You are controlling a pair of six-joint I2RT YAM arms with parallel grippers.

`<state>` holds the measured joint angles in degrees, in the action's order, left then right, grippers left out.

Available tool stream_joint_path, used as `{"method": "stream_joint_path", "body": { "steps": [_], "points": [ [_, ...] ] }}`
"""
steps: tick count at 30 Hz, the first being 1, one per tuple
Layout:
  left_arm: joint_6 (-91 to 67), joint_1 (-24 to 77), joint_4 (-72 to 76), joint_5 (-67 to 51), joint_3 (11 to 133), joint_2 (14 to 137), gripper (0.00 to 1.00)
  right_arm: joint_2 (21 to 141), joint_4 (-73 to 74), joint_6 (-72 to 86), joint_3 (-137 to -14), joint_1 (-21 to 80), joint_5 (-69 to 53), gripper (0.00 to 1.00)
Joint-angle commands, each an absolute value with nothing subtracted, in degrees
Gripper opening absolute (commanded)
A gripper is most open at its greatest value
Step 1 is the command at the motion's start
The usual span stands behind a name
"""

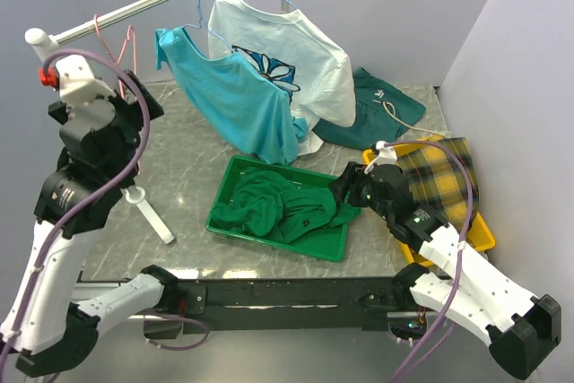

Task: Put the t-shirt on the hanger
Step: Pick up the hanger from the clothesline.

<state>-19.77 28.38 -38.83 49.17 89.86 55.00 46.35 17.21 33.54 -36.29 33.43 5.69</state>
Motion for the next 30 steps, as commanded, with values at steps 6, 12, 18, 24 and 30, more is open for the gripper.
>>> {"method": "stream_joint_path", "body": {
  "steps": [6, 12, 18, 24, 30],
  "points": [
    [-20.03, 5.21, -39.72, 18.48, 96.32, 61.61, 0.97, 44.39, 17.4, 32.17, -37.26, 33.05, 5.89, 0.68],
    [-22.41, 0.18, -37.97, 5.39, 96.42, 63.81, 0.84, 43.86, 18.28, 31.82, -37.7, 33.05, 5.98, 0.69],
    [-24.61, -2.99, -35.86, 0.53, 93.87, 63.63, 0.64, 43.24, 18.54, 31.73, -37.44, 33.05, 5.8, 0.68],
    [-25.84, -3.78, -34.02, -0.88, 90.44, 62.14, 0.41, 43.16, 19.16, 31.29, -37.62, 33.13, 6.06, 0.69],
    [-28.65, -3.96, -30.94, -4.13, 85.35, 60.91, 0.3, 42.72, 19.16, 31.55, -37.71, 33.13, 5.71, 0.69]
  ]
}}
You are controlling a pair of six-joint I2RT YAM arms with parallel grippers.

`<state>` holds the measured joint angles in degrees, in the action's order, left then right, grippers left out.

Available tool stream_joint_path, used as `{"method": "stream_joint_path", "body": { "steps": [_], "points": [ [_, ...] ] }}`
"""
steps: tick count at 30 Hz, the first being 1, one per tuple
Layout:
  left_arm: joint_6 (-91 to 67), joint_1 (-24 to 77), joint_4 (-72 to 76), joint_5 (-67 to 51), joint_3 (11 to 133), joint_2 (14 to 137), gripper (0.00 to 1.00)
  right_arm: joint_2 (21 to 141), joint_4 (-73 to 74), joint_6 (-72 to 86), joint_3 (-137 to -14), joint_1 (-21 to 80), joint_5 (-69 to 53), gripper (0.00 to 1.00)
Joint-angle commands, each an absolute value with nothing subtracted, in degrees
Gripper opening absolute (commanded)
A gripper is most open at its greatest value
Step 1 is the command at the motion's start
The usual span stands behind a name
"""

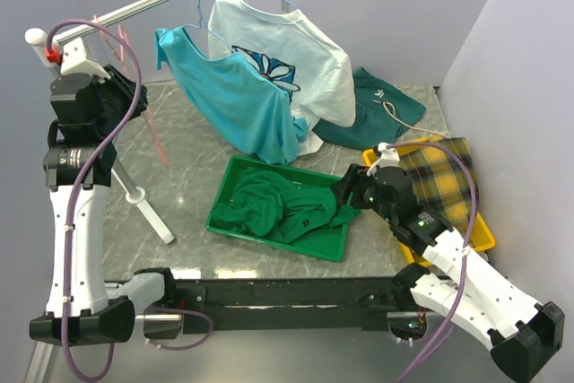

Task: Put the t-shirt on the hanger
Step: Pick up the hanger from the clothesline, then place the T-shirt on the hanger.

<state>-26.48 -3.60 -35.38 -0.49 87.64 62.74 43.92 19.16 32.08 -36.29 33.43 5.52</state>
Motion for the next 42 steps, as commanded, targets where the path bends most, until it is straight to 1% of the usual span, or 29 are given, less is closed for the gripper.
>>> {"method": "stream_joint_path", "body": {
  "steps": [1, 2, 4, 5, 7, 8, 9, 15, 20, 29, 35, 36, 39, 41, 42],
  "points": [
    [-29.17, -3.96, -29.98, -4.48, 84.99, 60.73, 0.29, 42.71, 19.16, 31.55, -37.88, 33.05, 5.71, 0.69],
    [-29.44, -3.96, -29.45, -5.35, 84.64, 60.38, 0.27, 42.71, 19.33, 31.47, -37.88, 33.05, 5.8, 0.69],
    [-30.05, -4.04, -27.96, -6.06, 84.38, 60.12, 0.26, 42.8, 19.42, 31.38, -37.97, 33.13, 5.89, 0.69],
    [-30.15, -4.04, -27.86, -6.41, 84.55, 60.2, 0.19, 42.8, 19.51, 31.29, -37.88, 33.13, 5.89, 0.69],
    [-30.58, -3.96, -27.51, -7.12, 85.34, 60.47, 0.12, 42.8, 19.6, 31.2, -38.06, 33.13, 5.98, 0.69],
    [-30.67, -4.04, -27.51, -7.38, 85.78, 60.73, 0.05, 42.8, 19.6, 31.2, -38.23, 33.13, 5.98, 0.69],
    [-30.67, -4.04, -27.6, -7.9, 86.65, 60.73, 0.01, 42.8, 19.69, 31.2, -38.49, 33.05, 5.98, 0.69],
    [-29.53, -4.04, -27.16, -11.94, 90.96, 62.05, 0.01, 42.89, 19.69, 31.2, -38.93, 33.05, 5.71, 0.69],
    [-29.09, -4.04, -26.72, -16.43, 91.5, 62.05, 0.01, 43.15, 19.34, 31.38, -38.94, 33.13, 5.36, 0.69],
    [-30.67, -3.34, -22.5, -26.27, 78.68, 54.76, 0.01, 42.98, 18.72, 31.64, -39.11, 33.13, 3.61, 0.69],
    [-30.94, -0.79, -23.82, -27.95, 72.97, 48.17, 0.01, 42.45, 17.14, 31.55, -39.29, 33.14, 0.8, 0.74],
    [-30.76, -0.36, -23.73, -29.08, 72.17, 47.03, 0.01, 42.19, 16.7, 31.38, -39.03, 33.22, 0.36, 0.76],
    [-29.1, -0.35, -23.73, -32.76, 70.23, 42.38, 0.01, 41.57, 15.56, 31.2, -39.02, 33.14, 0.17, 0.77],
    [-28.13, -0.35, -24.17, -34.53, 70.49, 41.58, 0.01, 41.84, 16.34, 30.77, -40.34, 33.22, 0.09, 0.77],
    [-27.69, 1.48, -24.52, -37.33, 70.58, 41.31, 0.01, 41.84, 16.7, 30.59, -40.78, 33.14, 0.17, 0.78]
  ]
}}
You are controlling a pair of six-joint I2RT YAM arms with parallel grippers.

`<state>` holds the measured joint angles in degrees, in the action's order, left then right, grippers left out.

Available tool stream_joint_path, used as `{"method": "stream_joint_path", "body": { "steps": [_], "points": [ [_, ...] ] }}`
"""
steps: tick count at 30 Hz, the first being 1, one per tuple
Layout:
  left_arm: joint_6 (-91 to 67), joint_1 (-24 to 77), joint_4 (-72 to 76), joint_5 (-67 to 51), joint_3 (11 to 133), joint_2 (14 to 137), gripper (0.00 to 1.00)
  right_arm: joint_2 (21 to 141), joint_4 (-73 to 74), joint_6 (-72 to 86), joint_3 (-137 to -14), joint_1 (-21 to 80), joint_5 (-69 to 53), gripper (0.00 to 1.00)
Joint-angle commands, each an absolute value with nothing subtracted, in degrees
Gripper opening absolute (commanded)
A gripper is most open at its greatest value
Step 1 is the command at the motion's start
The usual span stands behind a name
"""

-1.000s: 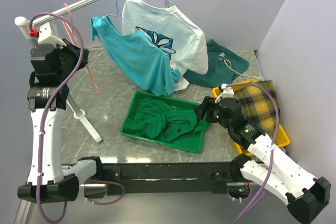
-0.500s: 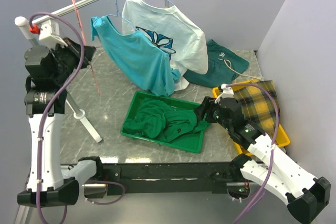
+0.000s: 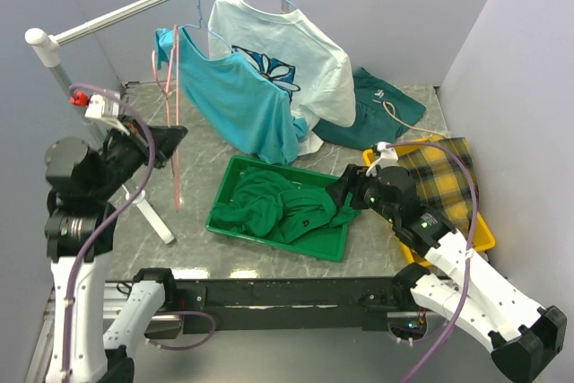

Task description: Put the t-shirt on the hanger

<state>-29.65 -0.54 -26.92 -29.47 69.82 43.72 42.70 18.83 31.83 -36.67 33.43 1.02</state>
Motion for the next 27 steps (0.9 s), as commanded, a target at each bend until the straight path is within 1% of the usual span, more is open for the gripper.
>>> {"method": "stream_joint_path", "body": {
  "steps": [1, 6, 8, 11, 13, 16, 17, 19, 20, 21, 23, 24, 27],
  "points": [
    [-27.6, 1.84, -24.61, -38.57, 70.66, 41.22, 0.01, 41.66, 17.31, 30.41, -41.83, 33.22, 0.35, 0.78],
    [-26.63, 3.33, -27.51, -38.67, 71.8, 39.47, 0.01, 39.91, 18.72, 29.62, -44.47, 33.14, 1.41, 0.8],
    [-26.19, 4.3, -27.51, -40.51, 72.59, 39.55, 0.01, 39.11, 19.07, 29.62, -45.61, 33.22, 1.58, 0.81],
    [-25.14, 7.55, -28.39, -42.18, 74.96, 41.04, 0.01, 38.15, 19.69, 29.88, -46.84, 33.14, 1.93, 0.81],
    [-24.7, 11.41, -29.09, -42.27, 76.98, 42.62, 0.01, 37.18, 20.04, 30.06, -47.02, 33.13, 3.42, 0.81],
    [-22.16, 20.01, -31.19, -40.0, 79.62, 45.61, 0.01, 35.6, 20.56, 30.85, -46.32, 33.22, 7.11, 0.8],
    [-20.23, 25.69, -32.25, -38.51, 80.24, 46.57, 0.01, 35.16, 20.83, 31.2, -46.14, 33.14, 7.99, 0.8],
    [-18.2, 31.79, -34.27, -36.13, 82.17, 50.52, 0.01, 33.93, 21.44, 31.73, -45.01, 33.14, 10.53, 0.8],
    [-16.28, 37.99, -36.8, -35.17, 82.79, 52.1, 0.01, 33.49, 21.62, 32.25, -44.48, 33.13, 10.98, 0.8],
    [-15.56, 41.1, -37.87, -30.89, 83.31, 55.08, 0.01, 32.53, 21.8, 32.6, -43.95, 33.22, 11.33, 0.8],
    [-13.37, 48.56, -41.46, -26.74, 84.29, 57.91, 0.01, 31.21, 22.06, 33.74, -41.58, 33.14, 11.34, 0.8],
    [-13.1, 50.52, -41.92, -23.24, 83.85, 59.4, 0.01, 29.55, 22.15, 34.18, -40.53, 33.13, 10.99, 0.8],
    [-13.79, 52.56, -42.1, -21.45, 79.2, 58.28, 0.01, 26.73, 23.29, 35.85, -36.05, 33.13, 9.23, 0.79]
  ]
}}
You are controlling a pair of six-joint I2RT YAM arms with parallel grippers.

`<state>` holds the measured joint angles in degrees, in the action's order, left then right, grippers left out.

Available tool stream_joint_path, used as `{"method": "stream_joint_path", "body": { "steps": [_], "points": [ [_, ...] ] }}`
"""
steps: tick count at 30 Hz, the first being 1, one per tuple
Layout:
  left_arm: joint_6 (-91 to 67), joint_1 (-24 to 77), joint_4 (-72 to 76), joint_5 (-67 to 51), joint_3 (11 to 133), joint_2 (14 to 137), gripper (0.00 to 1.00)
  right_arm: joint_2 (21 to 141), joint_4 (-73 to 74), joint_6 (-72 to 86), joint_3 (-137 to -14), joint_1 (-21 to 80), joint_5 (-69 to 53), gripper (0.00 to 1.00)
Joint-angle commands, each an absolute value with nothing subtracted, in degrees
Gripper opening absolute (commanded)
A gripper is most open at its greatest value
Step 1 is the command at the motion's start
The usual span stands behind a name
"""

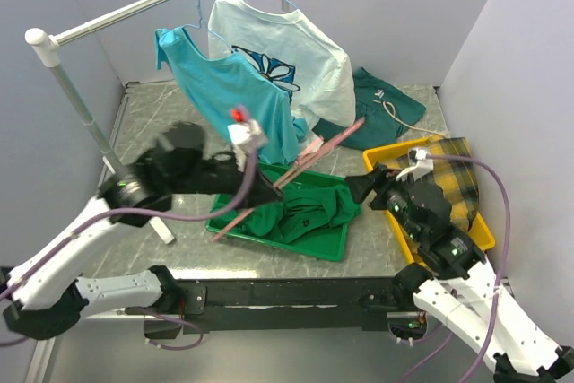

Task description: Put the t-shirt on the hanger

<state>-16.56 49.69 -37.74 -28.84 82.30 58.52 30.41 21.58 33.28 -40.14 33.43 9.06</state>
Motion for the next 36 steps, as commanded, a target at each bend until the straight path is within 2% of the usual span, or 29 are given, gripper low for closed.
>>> {"method": "stream_joint_path", "body": {
  "steps": [1, 4, 11, 17, 23, 28, 36],
  "points": [
    [-14.06, 52.56, -42.45, -20.84, 76.32, 57.4, 0.01, 26.2, 23.9, 36.64, -33.69, 33.22, 8.97, 0.78],
    [-17.48, 52.47, -40.17, -22.93, 68.07, 52.13, 0.01, 24.79, 23.47, 37.44, -29.2, 33.4, 7.91, 0.76],
    [-24.42, 52.47, -43.94, -25.22, 59.69, 41.5, 0.01, 28.82, 20.13, 37.27, -25.4, 38.04, 8.87, 0.7],
    [-30.31, 52.47, -42.02, -28.3, 51.51, 37.1, 0.01, 35.76, 18.28, 38.67, -27.15, 48.15, 19.94, 0.63],
    [-31.99, 52.47, -39.21, -30.85, 47.64, 37.7, 0.01, 44.03, 18.11, 39.46, -29.71, 52.21, 26.45, 0.62],
    [-32.08, 52.56, -36.13, -31.9, 45.53, 39.19, 0.01, 46.75, 15.12, 38.5, -29.53, 52.29, 26.81, 0.54],
    [-31.38, 52.47, -32.7, -31.29, 44.39, 42.1, 0.01, 51.42, 13.36, 37.88, -30.24, 52.3, 27.25, 0.53]
  ]
}}
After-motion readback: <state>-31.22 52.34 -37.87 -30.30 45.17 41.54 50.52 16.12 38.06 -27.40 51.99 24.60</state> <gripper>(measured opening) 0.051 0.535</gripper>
